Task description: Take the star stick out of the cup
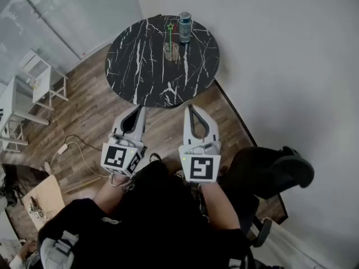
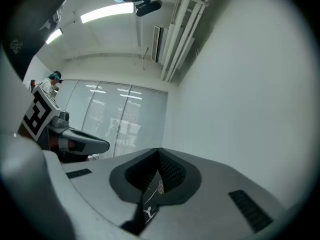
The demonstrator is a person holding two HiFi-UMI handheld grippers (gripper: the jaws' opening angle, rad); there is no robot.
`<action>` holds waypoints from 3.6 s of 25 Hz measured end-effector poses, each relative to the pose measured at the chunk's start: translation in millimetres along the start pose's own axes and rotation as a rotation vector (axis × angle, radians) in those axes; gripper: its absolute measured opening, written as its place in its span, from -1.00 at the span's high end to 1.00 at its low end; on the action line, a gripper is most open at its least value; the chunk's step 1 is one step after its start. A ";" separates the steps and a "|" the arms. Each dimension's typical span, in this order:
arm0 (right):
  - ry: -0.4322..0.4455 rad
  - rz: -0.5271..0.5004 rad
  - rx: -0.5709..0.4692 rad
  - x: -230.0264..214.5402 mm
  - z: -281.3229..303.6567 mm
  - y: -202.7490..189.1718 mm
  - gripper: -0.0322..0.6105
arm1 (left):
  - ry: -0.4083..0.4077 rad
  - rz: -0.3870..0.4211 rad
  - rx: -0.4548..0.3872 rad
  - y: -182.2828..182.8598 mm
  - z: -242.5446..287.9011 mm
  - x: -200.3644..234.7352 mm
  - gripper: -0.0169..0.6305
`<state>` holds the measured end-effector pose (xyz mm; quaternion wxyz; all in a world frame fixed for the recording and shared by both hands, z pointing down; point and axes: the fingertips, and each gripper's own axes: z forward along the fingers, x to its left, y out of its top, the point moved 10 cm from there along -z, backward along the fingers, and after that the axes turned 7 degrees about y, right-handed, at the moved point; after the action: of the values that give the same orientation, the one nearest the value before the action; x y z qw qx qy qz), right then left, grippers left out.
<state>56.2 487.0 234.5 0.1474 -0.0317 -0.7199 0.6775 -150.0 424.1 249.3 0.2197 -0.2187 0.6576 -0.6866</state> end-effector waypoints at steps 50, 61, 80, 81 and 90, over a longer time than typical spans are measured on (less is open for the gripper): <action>0.216 0.040 0.314 -67.0 317.2 -123.6 0.91 | -0.114 -0.105 0.246 -78.7 248.9 192.1 0.95; 0.301 0.144 0.412 -145.1 404.3 -195.3 0.91 | -0.040 -0.106 0.357 -106.2 341.8 194.1 0.95; 0.415 0.233 0.528 -179.0 495.5 -277.6 0.91 | 0.069 -0.157 0.517 -161.2 402.6 211.3 0.95; 0.419 0.234 0.530 -179.2 498.0 -280.0 0.91 | 0.074 -0.161 0.519 -163.5 404.6 212.3 0.95; 0.407 0.272 0.557 -189.8 525.4 -300.6 0.87 | 0.096 -0.185 0.559 -182.3 416.4 213.2 0.95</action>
<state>149.7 -91.2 478.1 0.1992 -0.2196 -0.4529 0.8408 -79.5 -30.5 450.3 0.1763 -0.1761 0.4302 -0.8677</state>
